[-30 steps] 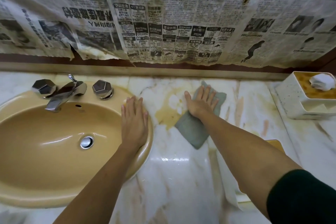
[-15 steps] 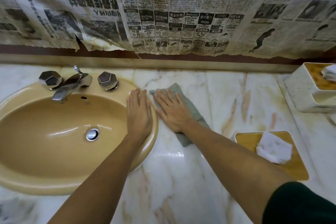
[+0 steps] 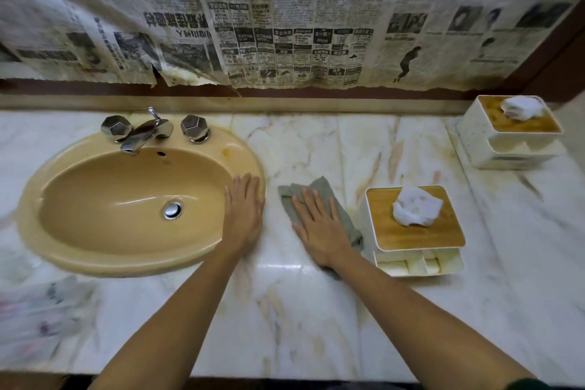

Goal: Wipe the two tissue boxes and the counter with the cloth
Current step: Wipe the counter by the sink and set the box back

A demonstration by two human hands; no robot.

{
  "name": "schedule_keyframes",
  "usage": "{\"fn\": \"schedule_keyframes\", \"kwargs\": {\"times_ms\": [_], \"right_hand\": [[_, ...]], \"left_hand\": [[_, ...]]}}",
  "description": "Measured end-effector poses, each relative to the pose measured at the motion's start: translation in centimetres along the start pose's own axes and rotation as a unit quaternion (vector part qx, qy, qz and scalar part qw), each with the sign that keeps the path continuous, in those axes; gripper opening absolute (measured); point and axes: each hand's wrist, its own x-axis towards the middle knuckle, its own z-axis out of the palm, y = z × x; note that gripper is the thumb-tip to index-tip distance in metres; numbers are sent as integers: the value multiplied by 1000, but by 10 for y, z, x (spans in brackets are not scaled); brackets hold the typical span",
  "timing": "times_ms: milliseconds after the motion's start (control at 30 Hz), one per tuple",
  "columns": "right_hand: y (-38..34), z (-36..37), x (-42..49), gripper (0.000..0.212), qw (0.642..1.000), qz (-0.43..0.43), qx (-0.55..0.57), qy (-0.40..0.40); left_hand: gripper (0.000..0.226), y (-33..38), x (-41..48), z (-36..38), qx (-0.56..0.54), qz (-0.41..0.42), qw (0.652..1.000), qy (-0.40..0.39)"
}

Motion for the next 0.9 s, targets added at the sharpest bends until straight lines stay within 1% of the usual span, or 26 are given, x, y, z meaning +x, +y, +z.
{"fn": "schedule_keyframes", "kwargs": {"times_ms": [100,200,300,400,467,567,667,733,900], "right_hand": [[0,6,-29,62,1000,-10,-6,-5],[7,8,-58,57,999,-51,-16,-2],[13,0,-87,55,991,-118,18,-60],[15,-20,-110,55,978,-157,70,-121],[14,-35,-122,46,970,-167,116,-137],[19,-66,-129,35,962,-176,184,-102],[39,-107,-125,35,967,-125,215,-51],[58,-138,-121,32,968,-93,233,-13],[111,-200,-124,26,960,-37,260,93]], "left_hand": [[41,10,-13,-3,-21,-15,1000,-3],[38,24,-24,-3,-42,-9,999,-6],[37,38,-35,-3,-71,6,997,-11],[37,50,-42,-5,-83,42,995,-19],[35,60,-47,-6,-111,65,991,-19],[28,84,-52,-11,-167,49,984,-28],[20,111,-52,-19,-216,6,975,-42],[17,128,-50,-25,-231,-7,972,-35],[17,168,-44,-35,-290,-45,955,-28]]}}
